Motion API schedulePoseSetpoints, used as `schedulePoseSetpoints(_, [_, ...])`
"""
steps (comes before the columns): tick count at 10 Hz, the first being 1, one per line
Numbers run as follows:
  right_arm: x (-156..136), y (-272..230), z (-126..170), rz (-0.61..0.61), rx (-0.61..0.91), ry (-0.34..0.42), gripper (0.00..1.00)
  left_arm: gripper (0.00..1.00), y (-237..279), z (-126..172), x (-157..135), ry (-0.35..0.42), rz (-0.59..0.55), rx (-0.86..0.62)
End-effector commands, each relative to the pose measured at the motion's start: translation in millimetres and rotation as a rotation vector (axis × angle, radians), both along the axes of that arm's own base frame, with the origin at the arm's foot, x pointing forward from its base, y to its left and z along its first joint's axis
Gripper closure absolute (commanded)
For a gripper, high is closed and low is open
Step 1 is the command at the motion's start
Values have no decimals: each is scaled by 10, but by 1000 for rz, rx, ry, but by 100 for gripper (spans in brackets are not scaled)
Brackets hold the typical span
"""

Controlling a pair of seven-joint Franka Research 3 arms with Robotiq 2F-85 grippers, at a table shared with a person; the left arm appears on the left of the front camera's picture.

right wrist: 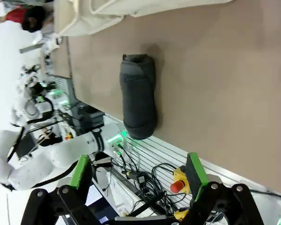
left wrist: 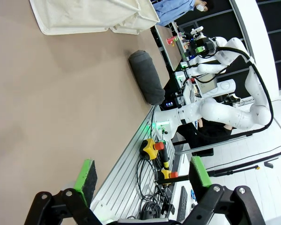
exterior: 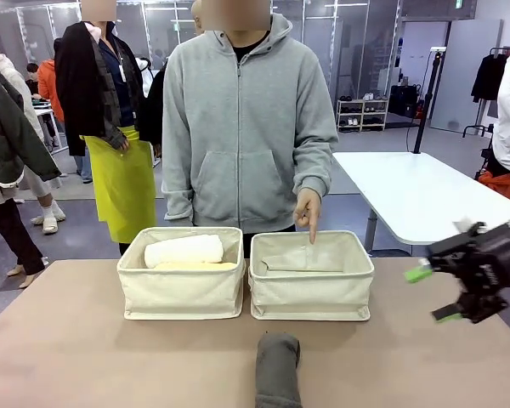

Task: Divide the towels into two baskets.
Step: Pick up one hotel-folded towel from the bottom of the table and place it in the Fabric basket indicated by the person.

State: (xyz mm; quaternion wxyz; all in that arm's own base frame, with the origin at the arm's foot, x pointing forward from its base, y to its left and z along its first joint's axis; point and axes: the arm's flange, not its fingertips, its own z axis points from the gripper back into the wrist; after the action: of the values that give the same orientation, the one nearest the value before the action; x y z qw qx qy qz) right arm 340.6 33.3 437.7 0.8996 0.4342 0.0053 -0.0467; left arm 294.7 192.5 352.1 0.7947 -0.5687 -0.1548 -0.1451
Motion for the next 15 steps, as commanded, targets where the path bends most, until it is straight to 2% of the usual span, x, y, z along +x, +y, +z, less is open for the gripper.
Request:
schedulePoseSetpoints(1, [-175,671,-68,-9,-119,66,0,0,16,26,-39,-8,-3,6])
schedulePoseSetpoints(4, [-68,1515,-206,32,-329,34,0,0,16,26,-39,-8,-3,6])
schedulePoseSetpoints(6, [-12,1887,-285,54,-395,10,0,0,16,26,-39,-8,-3,6])
schedulePoseSetpoints(8, [-34,2163,-331,98,-454,-5,0,0,16,26,-39,-8,-3,6])
schedulePoseSetpoints(15, [-1,2853,-604,140,-640,-17,0,0,16,26,-39,-8,-3,6])
